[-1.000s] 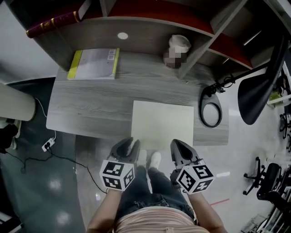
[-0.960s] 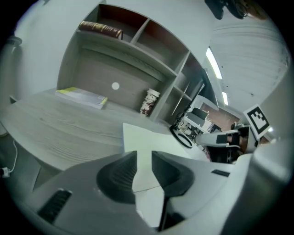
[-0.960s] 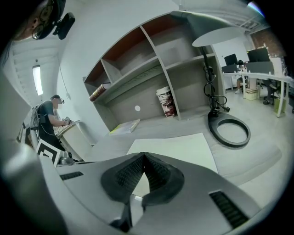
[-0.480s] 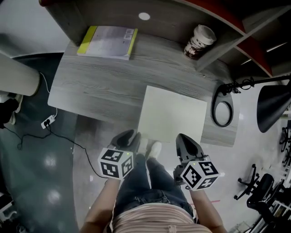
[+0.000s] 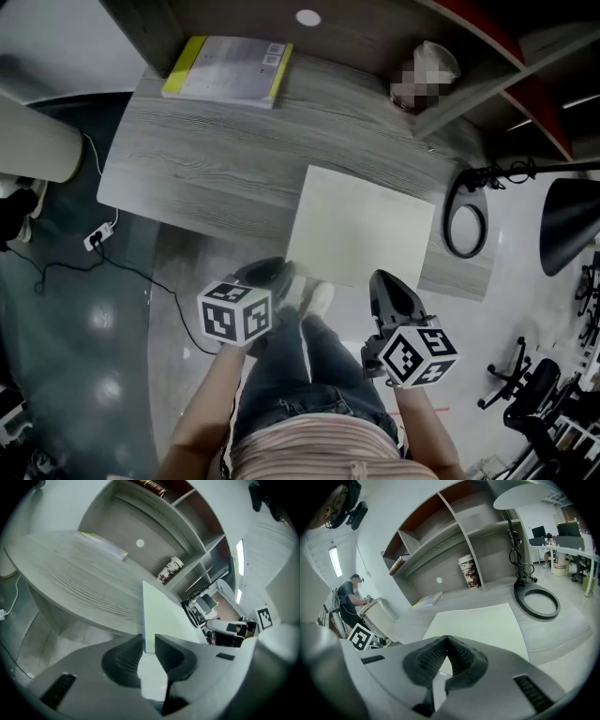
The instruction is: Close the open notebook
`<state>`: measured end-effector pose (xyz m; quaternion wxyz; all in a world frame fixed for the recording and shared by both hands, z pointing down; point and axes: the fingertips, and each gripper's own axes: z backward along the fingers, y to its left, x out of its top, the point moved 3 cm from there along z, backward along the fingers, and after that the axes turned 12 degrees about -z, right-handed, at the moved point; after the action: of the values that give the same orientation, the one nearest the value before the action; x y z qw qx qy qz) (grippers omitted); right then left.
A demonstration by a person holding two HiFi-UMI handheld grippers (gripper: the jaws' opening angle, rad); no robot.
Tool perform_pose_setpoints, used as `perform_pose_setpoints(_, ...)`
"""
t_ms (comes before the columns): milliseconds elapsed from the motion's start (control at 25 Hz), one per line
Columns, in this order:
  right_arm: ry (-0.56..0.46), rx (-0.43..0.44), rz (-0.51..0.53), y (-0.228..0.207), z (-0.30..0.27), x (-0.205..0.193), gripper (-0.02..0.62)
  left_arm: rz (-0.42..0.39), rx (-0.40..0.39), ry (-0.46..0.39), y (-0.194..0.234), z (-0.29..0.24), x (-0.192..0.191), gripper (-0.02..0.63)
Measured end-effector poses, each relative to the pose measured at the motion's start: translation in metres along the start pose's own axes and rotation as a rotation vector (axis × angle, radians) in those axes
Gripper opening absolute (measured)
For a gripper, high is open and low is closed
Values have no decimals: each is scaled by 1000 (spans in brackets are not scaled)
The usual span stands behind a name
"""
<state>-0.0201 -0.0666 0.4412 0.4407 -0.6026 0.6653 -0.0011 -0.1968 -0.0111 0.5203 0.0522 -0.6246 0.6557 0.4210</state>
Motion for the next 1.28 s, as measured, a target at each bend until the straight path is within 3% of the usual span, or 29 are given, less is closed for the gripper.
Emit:
perform_pose_setpoints(240, -10, -7, -8, -1, 2, 0, 8, 27, -33, 7, 0, 4, 4, 51)
perform_pose_setpoints(1280, -114, -49, -31, -6, 28, 16, 8, -121, -38, -58, -54, 39, 42, 18)
